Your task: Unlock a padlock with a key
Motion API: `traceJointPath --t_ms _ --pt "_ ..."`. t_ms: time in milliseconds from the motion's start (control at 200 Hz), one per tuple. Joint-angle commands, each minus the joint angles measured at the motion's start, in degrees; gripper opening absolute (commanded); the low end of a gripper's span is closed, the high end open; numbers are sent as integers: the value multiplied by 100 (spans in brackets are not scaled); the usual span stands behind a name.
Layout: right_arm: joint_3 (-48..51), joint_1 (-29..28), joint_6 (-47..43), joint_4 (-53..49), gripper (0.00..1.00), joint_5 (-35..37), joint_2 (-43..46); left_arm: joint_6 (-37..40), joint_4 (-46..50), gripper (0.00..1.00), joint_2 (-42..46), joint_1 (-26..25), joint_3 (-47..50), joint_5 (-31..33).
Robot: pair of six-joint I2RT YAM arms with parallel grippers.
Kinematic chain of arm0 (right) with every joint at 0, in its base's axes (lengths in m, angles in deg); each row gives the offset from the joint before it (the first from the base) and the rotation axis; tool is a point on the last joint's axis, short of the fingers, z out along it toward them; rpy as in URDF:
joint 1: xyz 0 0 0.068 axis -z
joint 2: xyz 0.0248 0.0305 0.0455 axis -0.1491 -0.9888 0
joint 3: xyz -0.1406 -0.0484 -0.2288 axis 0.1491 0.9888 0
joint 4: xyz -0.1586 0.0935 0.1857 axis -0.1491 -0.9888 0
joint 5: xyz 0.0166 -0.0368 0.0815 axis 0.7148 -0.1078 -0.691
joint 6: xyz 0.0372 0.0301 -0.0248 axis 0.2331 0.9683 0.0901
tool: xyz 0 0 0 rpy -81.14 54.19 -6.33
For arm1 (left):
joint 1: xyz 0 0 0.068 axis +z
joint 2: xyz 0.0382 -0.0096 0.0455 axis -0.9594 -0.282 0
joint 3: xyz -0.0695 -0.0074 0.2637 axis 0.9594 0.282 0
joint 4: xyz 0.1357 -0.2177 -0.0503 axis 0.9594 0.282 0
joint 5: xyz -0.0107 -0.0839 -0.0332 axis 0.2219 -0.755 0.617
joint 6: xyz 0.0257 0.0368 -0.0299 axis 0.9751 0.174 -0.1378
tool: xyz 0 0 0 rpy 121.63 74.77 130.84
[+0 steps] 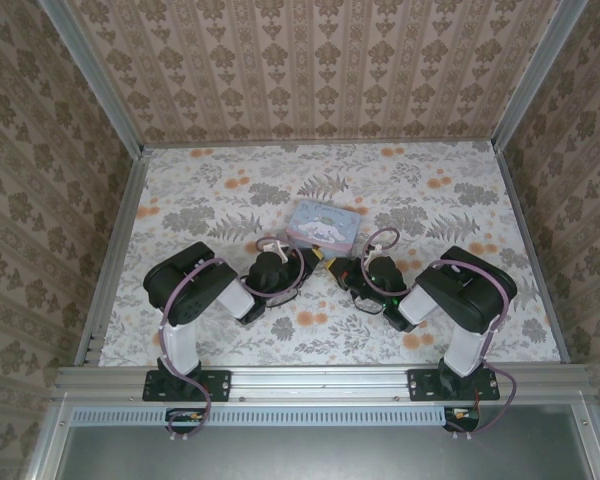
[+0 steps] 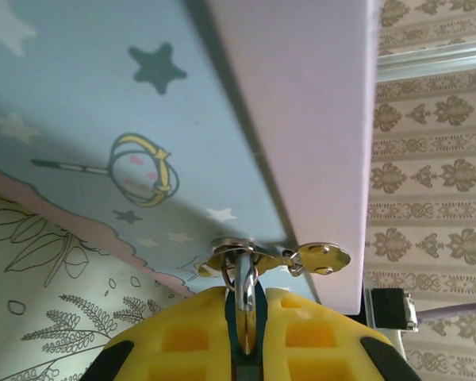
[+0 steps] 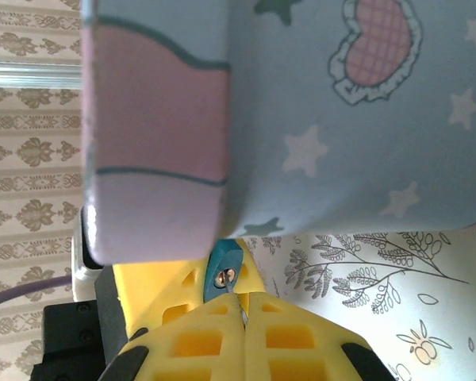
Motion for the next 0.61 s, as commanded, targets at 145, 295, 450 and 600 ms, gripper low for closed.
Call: traceJointPath --t_ms 145,295,450,600 --pt "-255 -58 464 467 0 383 96 -554 -279 0 225 -372 -205 120" --pt "-367 -58 720 478 0 354 8 -683 -297 0 246 -469 -268 151" --pt "-379 -58 1006 472 0 486 -67 -692 -296 0 312 -512 -303 137" --pt "-432 -27 1350 530 0 558 -269 -715 -297 0 382 -562 -334 140"
